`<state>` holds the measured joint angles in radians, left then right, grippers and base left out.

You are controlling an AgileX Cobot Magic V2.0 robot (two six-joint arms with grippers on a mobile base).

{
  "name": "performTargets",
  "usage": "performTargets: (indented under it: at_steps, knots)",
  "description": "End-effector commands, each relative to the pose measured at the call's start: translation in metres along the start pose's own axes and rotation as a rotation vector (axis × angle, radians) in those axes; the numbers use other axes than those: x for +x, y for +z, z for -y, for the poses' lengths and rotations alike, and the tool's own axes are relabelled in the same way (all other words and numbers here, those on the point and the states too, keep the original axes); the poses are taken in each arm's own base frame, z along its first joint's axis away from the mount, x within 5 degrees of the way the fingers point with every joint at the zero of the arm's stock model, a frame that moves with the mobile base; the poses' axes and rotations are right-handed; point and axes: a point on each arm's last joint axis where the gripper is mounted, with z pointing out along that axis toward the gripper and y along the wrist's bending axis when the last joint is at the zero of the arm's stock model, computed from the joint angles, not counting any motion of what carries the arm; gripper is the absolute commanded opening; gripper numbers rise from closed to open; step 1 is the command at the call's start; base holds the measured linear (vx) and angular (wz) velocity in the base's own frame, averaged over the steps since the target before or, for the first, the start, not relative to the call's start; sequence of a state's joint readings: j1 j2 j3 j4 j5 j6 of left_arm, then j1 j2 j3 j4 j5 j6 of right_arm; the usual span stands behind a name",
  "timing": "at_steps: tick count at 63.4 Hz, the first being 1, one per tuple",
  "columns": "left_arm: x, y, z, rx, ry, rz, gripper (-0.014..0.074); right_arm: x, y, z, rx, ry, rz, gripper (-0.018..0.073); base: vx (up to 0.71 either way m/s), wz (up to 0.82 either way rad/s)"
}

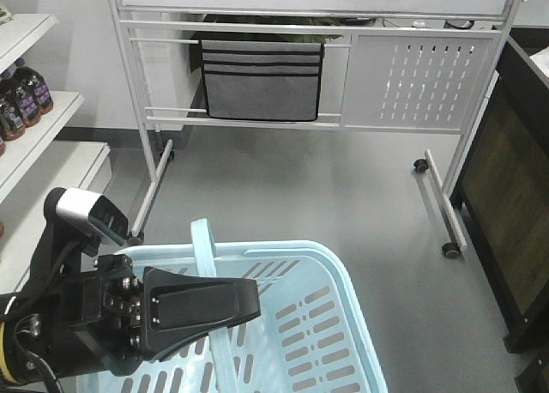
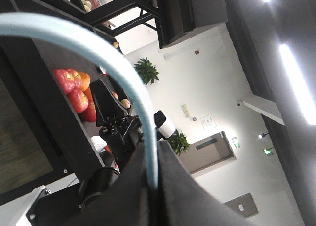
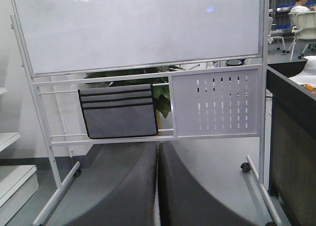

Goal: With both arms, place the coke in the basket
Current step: 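Drive the base forward past the whiteboard stand carrying the basket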

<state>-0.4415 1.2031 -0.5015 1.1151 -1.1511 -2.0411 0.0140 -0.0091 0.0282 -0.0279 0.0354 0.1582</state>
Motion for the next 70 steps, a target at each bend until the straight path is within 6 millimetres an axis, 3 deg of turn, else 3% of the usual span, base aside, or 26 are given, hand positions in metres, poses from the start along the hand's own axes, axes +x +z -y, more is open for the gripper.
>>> performTargets:
  at_steps: [1,70]
  knots:
    - [0.0030,-0.0024,0.0314,0.260,0.010,-0.045,-0.0007,-0.0024,-0.0011,-0.0004,-0.009,-0.014,0.072,-0.0005,0.22,-0.03]
    - [0.0030,-0.0024,0.0314,0.260,0.010,-0.045,-0.0007,-0.0024,-0.0011,-0.0004,-0.009,-0.014,0.072,-0.0005,0.21,-0.01]
